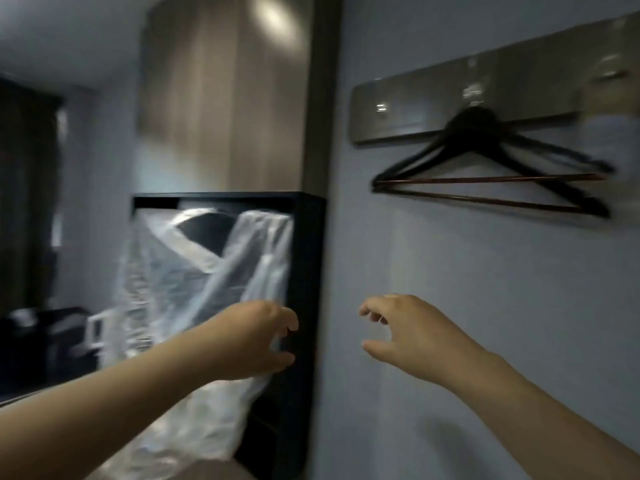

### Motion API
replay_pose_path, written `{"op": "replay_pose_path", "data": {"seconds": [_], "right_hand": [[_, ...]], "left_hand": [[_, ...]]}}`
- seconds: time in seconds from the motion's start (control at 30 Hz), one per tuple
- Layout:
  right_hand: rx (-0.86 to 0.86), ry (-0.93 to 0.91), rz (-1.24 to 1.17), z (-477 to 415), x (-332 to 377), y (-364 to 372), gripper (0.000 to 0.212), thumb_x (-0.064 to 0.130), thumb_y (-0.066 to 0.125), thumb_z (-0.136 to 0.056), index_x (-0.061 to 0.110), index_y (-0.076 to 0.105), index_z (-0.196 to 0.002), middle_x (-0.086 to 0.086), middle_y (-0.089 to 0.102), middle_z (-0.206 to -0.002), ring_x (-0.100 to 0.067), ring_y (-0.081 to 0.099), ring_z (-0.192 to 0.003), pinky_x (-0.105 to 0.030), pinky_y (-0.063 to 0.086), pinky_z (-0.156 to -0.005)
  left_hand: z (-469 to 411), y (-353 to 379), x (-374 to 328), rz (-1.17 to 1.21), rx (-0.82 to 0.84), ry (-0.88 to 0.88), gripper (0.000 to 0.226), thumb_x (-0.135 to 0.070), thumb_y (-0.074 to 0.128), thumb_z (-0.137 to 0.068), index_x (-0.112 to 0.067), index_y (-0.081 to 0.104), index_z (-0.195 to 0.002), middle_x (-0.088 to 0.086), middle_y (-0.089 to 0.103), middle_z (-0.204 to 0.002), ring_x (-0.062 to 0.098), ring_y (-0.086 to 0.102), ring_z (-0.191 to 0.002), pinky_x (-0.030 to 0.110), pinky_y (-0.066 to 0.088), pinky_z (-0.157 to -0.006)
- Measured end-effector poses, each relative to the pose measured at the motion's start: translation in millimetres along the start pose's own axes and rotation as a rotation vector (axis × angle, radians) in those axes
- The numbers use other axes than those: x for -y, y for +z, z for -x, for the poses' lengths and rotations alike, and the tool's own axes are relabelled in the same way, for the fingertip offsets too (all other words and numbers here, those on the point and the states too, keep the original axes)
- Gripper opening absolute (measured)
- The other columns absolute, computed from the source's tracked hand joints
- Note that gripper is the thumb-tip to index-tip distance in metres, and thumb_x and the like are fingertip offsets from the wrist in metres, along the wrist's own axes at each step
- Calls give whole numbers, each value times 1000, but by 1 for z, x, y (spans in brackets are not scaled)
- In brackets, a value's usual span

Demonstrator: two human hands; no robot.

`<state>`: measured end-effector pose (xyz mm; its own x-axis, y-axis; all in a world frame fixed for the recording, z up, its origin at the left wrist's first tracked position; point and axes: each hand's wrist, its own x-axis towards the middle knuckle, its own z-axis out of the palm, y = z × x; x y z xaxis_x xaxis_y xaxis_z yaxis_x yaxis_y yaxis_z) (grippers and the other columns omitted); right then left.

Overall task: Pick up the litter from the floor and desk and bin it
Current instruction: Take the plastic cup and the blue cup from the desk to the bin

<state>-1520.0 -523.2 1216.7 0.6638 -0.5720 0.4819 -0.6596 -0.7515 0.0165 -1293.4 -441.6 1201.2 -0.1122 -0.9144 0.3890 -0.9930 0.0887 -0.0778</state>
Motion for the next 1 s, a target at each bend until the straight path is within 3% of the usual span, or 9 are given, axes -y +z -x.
{"op": "replay_pose_path", "data": {"seconds": [0.27,0.43,0.7,1.0], "right_hand": [[55,-311,-127,-124,180,93,41,43,62,-84,26,56,-122,6,59,-119,-14,57,-110,-32,48,-91],[81,-469,-170,-190,252,138,37,37,61,-85,25,57,-121,5,60,-119,-15,57,-111,-31,47,-91],[102,-664,-272,-301,313,223,41,39,60,-85,28,56,-124,7,59,-122,-14,55,-113,-31,47,-92],[188,-768,-297,-407,368,315,41,40,59,-85,29,53,-124,8,58,-119,-13,54,-112,-30,46,-91]], "left_hand": [[130,-12,170,-22,6,-373,40,-43,65,-83,-31,58,-120,-14,62,-112,2,57,-93,16,45,-81],[168,-10,231,-75,8,-537,39,-39,63,-86,-28,58,-123,-10,62,-117,7,58,-106,18,44,-88],[177,11,336,-133,30,-776,42,-46,63,-84,-31,56,-123,-14,60,-116,1,56,-102,19,49,-88],[174,53,453,-107,73,-925,43,-45,62,-84,-29,56,-123,-12,61,-116,2,56,-101,17,48,-83]]}}
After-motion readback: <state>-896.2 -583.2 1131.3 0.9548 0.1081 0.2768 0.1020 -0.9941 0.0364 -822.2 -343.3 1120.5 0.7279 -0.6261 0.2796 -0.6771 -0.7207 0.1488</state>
